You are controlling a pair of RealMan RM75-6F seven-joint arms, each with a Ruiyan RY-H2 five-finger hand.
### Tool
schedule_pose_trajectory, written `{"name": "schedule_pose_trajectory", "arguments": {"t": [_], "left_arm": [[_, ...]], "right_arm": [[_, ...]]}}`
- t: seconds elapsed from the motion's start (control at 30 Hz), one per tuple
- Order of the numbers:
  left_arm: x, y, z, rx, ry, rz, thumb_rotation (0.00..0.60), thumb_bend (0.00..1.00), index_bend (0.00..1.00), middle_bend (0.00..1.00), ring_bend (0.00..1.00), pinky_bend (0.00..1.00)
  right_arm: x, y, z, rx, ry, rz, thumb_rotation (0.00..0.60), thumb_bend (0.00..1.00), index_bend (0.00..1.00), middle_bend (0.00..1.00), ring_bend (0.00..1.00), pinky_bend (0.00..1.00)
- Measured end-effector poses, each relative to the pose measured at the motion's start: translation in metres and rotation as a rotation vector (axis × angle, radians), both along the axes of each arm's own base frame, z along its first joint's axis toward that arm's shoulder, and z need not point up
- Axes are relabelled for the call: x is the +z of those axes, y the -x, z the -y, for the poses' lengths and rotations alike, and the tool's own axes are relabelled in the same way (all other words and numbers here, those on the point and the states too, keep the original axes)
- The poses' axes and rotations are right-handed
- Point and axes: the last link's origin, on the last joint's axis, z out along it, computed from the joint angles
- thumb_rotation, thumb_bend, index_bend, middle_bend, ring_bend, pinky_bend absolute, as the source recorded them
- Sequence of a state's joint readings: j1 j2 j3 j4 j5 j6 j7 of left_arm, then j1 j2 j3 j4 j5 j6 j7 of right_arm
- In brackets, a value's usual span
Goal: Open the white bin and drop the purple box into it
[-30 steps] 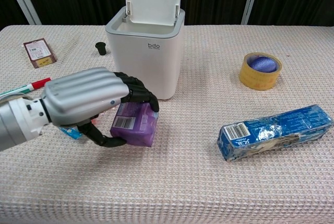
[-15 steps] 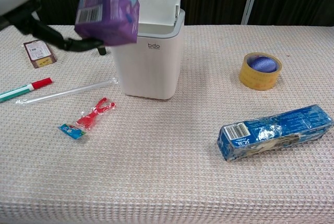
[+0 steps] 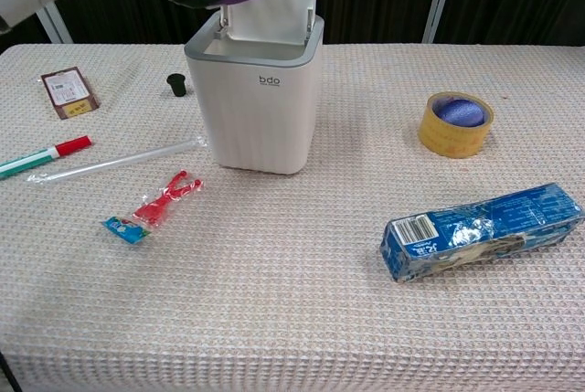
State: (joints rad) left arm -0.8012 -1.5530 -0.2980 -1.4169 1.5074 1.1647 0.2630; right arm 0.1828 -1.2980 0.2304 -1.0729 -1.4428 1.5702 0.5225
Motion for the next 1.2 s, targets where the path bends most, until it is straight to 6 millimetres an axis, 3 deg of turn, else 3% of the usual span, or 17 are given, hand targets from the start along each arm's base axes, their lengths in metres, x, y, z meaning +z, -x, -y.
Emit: {"name": "schedule_pose_trajectory", "arguments": {"t": [0.33,0.5,0.6,1.03,1.2], "left_arm": [[-0.029,-0.008,-0.003,0.001,0.061,-0.006,0.6,0.44,0.5,0.58,0.22,0.23],[-0.032,-0.01,0.001,-0.028,0.088,-0.006,0.6,0.27,0.25,0.23,0.17,0.23],[-0.03,-0.01,0.0,-0.036,0.098,-0.007,0.6,0.18,0.13,0.11,0.12,0.23],[-0.011,0.002,0.01,-0.029,0.07,-0.012,0.6,0.14,0.1,0.09,0.1,0.22],[0.009,0.024,0.029,0.002,0.036,-0.029,0.6,0.14,0.1,0.1,0.1,0.23]], "right_arm": [[-0.001,0.004,-0.001,-0.012,0.0,0.014,0.6,0.36,0.0,0.0,0.0,0.0],[-0.001,0.006,-0.002,-0.014,0.002,0.019,0.6,0.36,0.0,0.0,0.0,0.0],[0.0,0.006,-0.002,-0.01,0.004,0.019,0.6,0.36,0.0,0.0,0.0,0.0],[-0.002,-0.001,-0.007,0.008,0.003,0.018,0.6,0.36,0.0,0.0,0.0,0.0],[-0.004,-0.002,-0.013,0.012,0.004,0.013,0.6,0.36,0.0,0.0,0.0,0.0]]}}
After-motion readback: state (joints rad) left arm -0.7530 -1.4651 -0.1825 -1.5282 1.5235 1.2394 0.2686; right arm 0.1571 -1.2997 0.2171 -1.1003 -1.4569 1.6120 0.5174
